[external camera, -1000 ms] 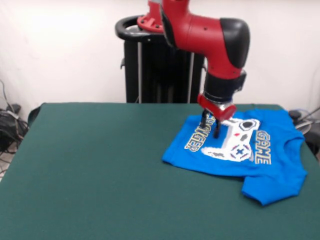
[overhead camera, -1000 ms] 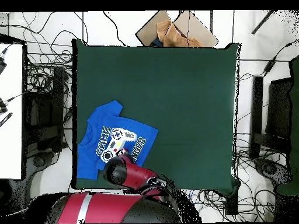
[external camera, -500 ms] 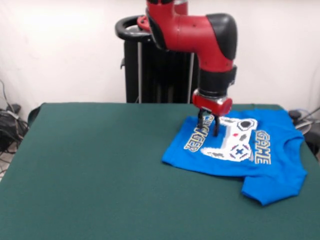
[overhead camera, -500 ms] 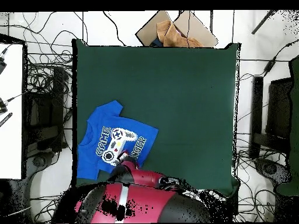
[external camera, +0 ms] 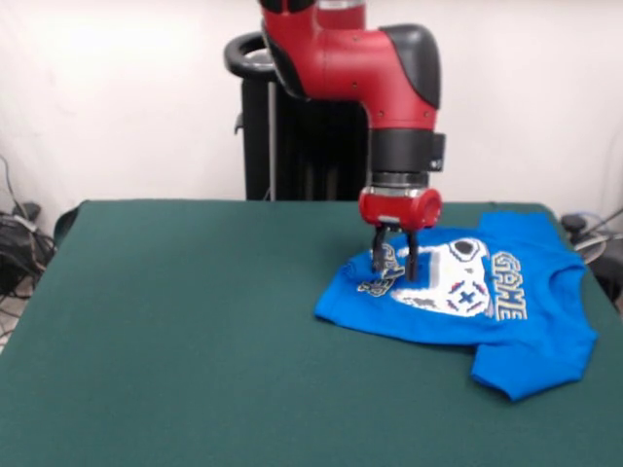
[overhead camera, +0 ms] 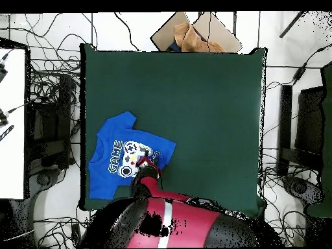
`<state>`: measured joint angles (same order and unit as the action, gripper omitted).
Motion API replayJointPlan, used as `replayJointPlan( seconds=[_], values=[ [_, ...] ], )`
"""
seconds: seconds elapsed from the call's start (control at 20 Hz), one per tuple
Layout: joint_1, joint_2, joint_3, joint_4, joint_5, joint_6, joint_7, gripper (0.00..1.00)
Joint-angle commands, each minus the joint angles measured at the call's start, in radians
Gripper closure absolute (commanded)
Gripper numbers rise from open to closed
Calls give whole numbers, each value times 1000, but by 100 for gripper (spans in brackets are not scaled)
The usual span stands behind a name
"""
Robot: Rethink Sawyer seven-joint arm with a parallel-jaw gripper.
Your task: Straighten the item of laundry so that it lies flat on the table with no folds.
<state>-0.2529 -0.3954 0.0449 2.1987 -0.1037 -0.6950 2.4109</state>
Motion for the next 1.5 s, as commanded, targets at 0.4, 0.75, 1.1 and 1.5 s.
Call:
replayJointPlan(
  seconds=[0.4, 0.75, 1.1, 1.5],
  values=[
    [-93, 70, 214, -175, -80, -10, 208, 0],
    [-115, 58, 253, -160, -53, 23, 208, 0],
    [-43, 49, 304, -147, 155, 34, 280, 0],
    [29, 19, 332, -124, 389, 90, 298, 0]
  ],
)
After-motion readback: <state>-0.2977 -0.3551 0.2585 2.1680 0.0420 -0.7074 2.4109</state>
